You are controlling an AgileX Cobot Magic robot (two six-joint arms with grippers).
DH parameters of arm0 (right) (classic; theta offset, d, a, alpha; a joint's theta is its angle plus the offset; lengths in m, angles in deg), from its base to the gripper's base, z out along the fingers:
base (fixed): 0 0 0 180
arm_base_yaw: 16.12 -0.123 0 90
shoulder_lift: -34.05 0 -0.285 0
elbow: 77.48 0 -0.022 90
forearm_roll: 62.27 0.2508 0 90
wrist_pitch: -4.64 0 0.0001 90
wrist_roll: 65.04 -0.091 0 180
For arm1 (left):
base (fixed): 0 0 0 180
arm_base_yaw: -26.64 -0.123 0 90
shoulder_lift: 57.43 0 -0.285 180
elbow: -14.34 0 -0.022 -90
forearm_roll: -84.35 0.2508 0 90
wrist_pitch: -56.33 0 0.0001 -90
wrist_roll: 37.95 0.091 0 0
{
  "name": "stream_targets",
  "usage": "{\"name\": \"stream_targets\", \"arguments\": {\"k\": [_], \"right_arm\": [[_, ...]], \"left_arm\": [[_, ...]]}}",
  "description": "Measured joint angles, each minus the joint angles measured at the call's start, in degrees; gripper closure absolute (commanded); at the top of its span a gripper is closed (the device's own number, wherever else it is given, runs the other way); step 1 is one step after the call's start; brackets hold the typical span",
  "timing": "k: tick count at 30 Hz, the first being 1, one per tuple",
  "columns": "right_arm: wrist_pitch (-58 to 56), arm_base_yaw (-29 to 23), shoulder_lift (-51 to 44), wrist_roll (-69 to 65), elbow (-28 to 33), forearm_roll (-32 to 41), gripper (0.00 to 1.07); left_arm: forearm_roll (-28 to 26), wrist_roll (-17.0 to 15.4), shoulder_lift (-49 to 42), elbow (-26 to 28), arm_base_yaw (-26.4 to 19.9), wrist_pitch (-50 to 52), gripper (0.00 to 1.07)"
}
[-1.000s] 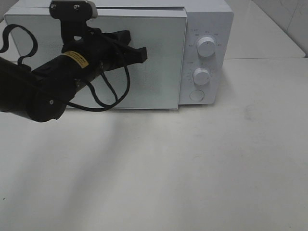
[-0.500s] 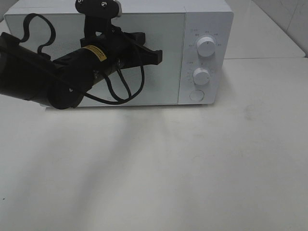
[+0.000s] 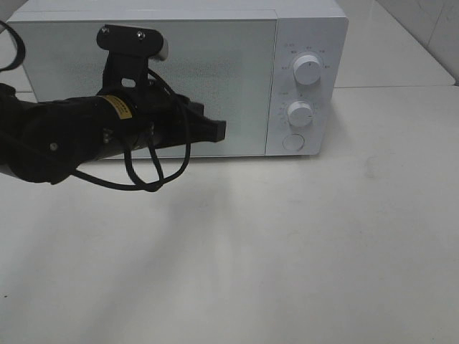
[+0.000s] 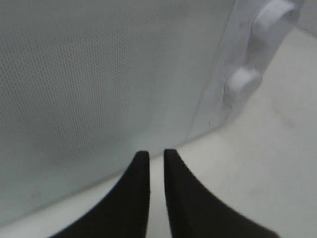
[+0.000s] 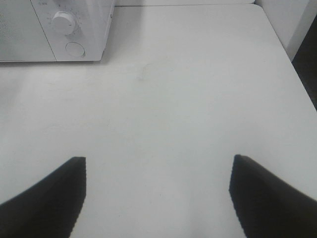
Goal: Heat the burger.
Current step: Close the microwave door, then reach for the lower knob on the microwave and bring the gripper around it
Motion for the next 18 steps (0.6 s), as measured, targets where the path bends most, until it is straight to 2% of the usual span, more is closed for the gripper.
{"name": "stream_targets", "arguments": {"k": [1,2,3,4,5,6,7,8,9,12,14,18], "right_arm": [[0.0,0.0,0.0,0.0,0.0,0.0,0.31],[0.0,0.0,0.0,0.0,0.0,0.0,0.31],[0.0,0.0,0.0,0.0,0.0,0.0,0.31],[0.0,0.0,0.0,0.0,0.0,0.0,0.31],[0.0,0.0,0.0,0.0,0.0,0.0,0.31],[0.0,0.0,0.0,0.0,0.0,0.0,0.31],[0.0,0.0,0.0,0.0,0.0,0.0,0.31],[0.1,0.0,0.0,0.0,0.0,0.0,0.31],[0.1,0.0,0.0,0.0,0.0,0.0,0.31],[0.1,0.0,0.0,0.0,0.0,0.0,0.31],[0.1,0.0,0.0,0.0,0.0,0.0,0.31],[0.1,0.0,0.0,0.0,0.0,0.0,0.31]], "left_arm": [[0.0,0.0,-0.8,0.0,0.0,-4.2,0.65],[0.0,0.0,-0.8,0.0,0.0,-4.2,0.65],[0.0,0.0,-2.2,0.0,-0.3,-11.5,0.40],[-0.1,-0.2,-3.8,-0.1,-0.7,-18.3,0.20],[-0.1,-0.2,-3.8,-0.1,-0.7,-18.3,0.20],[-0.2,-0.2,-4.6,-0.1,-1.1,-22.2,0.13],[-0.2,-0.2,-4.6,-0.1,-1.1,-22.2,0.13],[-0.2,-0.2,-6.6,-0.1,-2.1,-29.9,0.04],[0.2,-0.2,-8.7,-0.1,-3.1,-36.6,0.04],[0.9,-0.2,-9.9,-0.1,-3.7,-39.9,0.04],[5.2,-0.2,-15.3,-0.1,-5.9,-48.3,0.04],[9.5,-0.2,-19.6,-0.1,-7.4,-52.8,0.04]]}}
